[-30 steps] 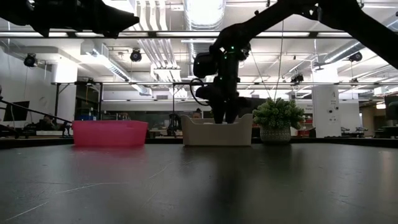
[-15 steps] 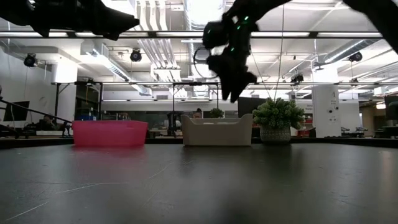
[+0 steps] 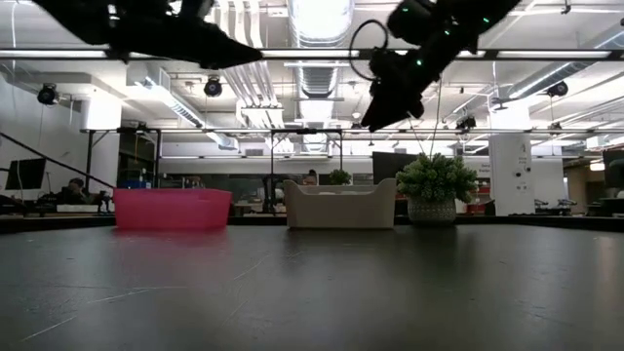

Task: Pick and place medicine bottles into bin by pill shape (circle, oval)
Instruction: Put the blue capsule bottle into the white bin

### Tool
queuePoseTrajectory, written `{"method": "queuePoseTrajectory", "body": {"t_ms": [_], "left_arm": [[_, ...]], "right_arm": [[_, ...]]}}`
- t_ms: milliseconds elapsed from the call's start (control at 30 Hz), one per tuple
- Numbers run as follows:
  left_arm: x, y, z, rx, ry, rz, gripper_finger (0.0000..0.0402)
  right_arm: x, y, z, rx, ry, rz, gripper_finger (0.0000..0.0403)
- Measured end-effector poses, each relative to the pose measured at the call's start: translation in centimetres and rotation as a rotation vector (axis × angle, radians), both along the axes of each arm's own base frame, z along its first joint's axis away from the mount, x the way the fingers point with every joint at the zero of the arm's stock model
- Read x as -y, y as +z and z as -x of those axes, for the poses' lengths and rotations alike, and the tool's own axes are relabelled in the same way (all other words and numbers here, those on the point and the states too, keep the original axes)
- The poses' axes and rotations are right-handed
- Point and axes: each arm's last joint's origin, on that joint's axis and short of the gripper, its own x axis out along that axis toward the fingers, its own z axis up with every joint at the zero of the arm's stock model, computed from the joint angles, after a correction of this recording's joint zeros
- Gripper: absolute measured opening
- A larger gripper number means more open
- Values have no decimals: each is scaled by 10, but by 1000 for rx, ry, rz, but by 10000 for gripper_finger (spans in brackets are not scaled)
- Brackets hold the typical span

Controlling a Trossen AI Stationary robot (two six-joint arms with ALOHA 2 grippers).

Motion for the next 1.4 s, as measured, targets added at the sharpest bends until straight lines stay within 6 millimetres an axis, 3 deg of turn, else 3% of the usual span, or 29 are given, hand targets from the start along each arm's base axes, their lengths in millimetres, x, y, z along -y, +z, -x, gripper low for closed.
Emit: {"method": "queuePoseTrajectory", "body": {"t_ms": [133,367,567,767,933,1133,1400], "left_arm": [[-32,15,-15,-11,86,-25,116],[-72,20,-30,-48,168,-68,96],[-94,19,-35,-59,212,-70,90],[-101,21,-37,-58,226,-72,90],[-98,17,-38,-67,218,-54,90],[-87,15,-46,-60,174,20,90],[-46,12,-70,-65,16,28,90]], "right_arm": [[15,-6,18,161,-40,123,192],[32,-9,43,216,-64,272,192],[48,-3,56,223,-130,291,192],[47,6,57,228,-146,239,192],[27,15,58,130,-147,53,192],[-17,20,58,17,-58,-111,191],[-84,19,75,-34,-3,-284,178]]}}
